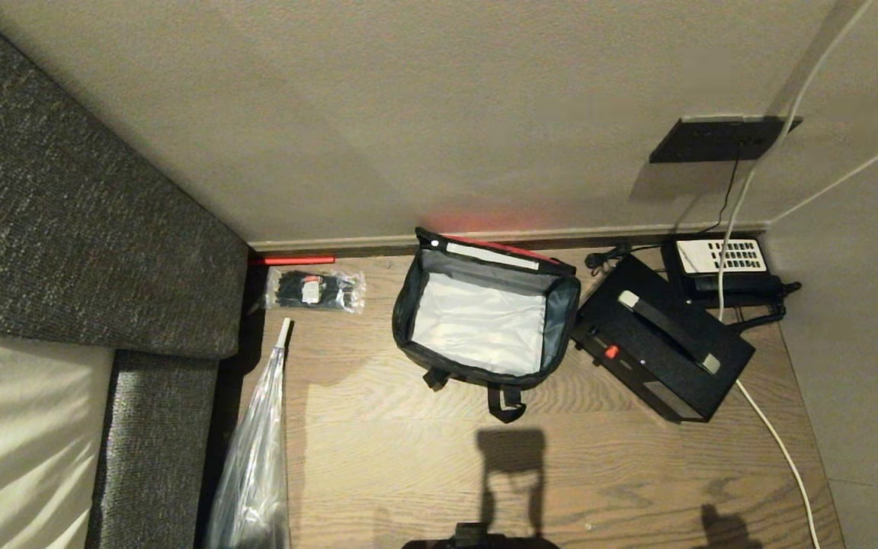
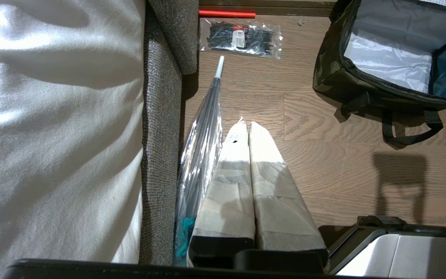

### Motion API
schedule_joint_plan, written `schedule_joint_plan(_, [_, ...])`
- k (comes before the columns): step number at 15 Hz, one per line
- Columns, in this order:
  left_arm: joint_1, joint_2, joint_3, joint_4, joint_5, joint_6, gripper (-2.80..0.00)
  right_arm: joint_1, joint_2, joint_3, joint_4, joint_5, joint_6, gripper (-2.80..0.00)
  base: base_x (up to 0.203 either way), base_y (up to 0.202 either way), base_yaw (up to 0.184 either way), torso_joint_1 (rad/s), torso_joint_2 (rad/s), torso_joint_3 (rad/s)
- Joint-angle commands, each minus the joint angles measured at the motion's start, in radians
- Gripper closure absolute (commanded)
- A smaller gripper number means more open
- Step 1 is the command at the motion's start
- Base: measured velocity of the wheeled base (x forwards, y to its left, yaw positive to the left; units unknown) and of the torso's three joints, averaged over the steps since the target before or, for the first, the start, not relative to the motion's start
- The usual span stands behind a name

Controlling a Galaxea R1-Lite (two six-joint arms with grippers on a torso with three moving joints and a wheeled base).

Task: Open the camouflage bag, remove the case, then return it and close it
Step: Place the black box back

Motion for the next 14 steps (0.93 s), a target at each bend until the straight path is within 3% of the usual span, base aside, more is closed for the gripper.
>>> schedule_joint_plan(1, [0.000, 0.000, 0.003, 0.000, 0.000, -0.001, 0.00, 0.000, -0.001, -0.004, 0.000, -0.002, 0.002, 0.00, 0.000, 0.000, 0.000, 0.000, 0.00, 0.000])
schedule_joint_plan(5, [0.000, 0.000, 0.003, 0.000, 0.000, -0.001, 0.00, 0.000, -0.002, -0.263, 0.107, 0.027, 0.034, 0.00, 0.000, 0.000, 0.000, 0.000, 0.00, 0.000])
schedule_joint_plan(9, [0.000, 0.000, 0.003, 0.000, 0.000, -0.001, 0.00, 0.000, 0.042, -0.678, 0.474, 0.111, 0.099, 0.00, 0.000, 0.000, 0.000, 0.000, 0.00, 0.000])
schedule_joint_plan(12, [0.000, 0.000, 0.003, 0.000, 0.000, -0.001, 0.00, 0.005, 0.336, -0.863, 0.592, 0.116, 0.174, 0.00, 0.000, 0.000, 0.000, 0.000, 0.00, 0.000])
schedule_joint_plan(14, [0.000, 0.000, 0.003, 0.000, 0.000, -0.001, 0.00, 0.010, 0.693, -0.963, 0.618, 0.090, 0.182, 0.00, 0.000, 0.000, 0.000, 0.000, 0.00, 0.000])
